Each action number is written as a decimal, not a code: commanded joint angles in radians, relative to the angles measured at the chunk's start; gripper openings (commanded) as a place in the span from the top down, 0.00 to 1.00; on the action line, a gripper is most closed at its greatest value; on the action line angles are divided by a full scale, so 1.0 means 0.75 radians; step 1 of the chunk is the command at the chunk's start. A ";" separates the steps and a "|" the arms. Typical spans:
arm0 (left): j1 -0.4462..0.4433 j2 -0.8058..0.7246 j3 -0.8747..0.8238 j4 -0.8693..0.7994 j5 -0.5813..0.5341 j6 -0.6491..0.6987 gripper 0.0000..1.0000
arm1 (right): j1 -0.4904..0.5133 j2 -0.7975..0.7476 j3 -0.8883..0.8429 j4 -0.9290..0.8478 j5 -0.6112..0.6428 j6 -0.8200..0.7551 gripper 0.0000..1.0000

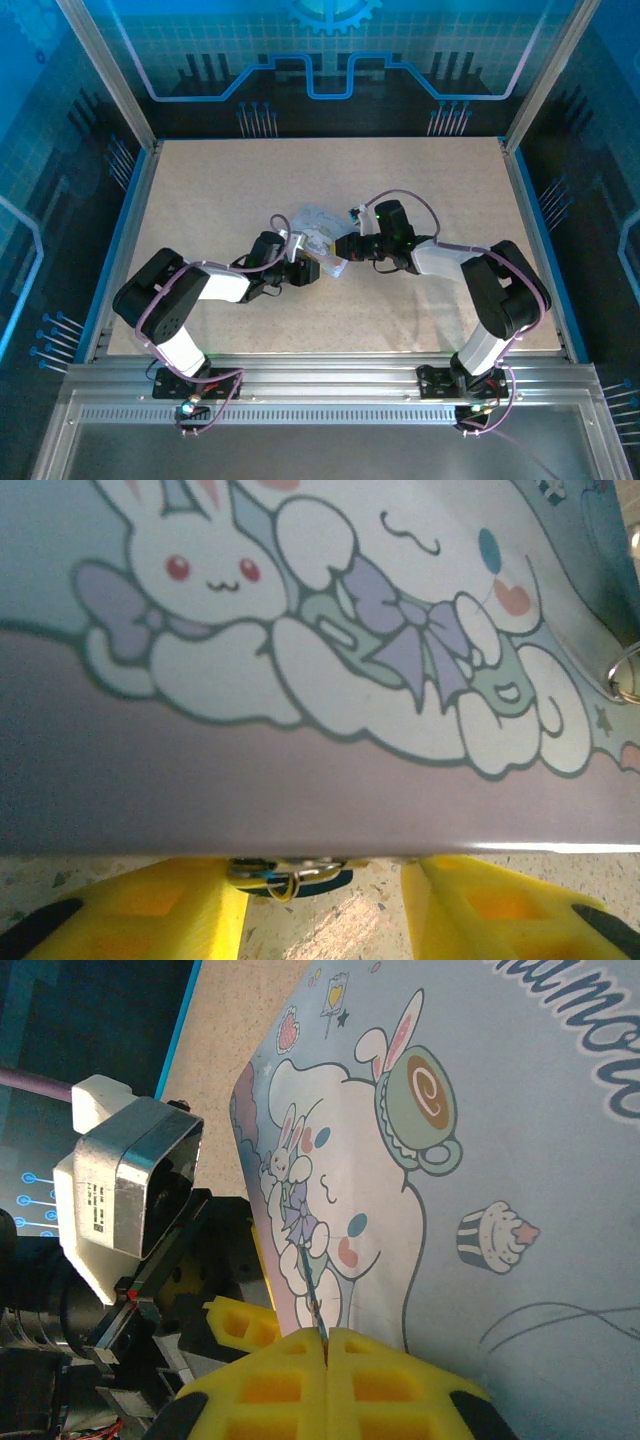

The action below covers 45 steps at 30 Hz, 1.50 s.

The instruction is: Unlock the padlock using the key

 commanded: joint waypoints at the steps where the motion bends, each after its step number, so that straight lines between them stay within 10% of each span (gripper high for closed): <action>1: -0.013 0.015 0.027 0.063 0.030 -0.023 0.57 | -0.015 0.044 0.005 -0.073 0.014 -0.011 0.97; 45: -0.026 -0.125 0.022 -0.016 0.115 -0.272 0.74 | 0.003 -0.357 -0.101 -0.060 0.148 -0.315 0.97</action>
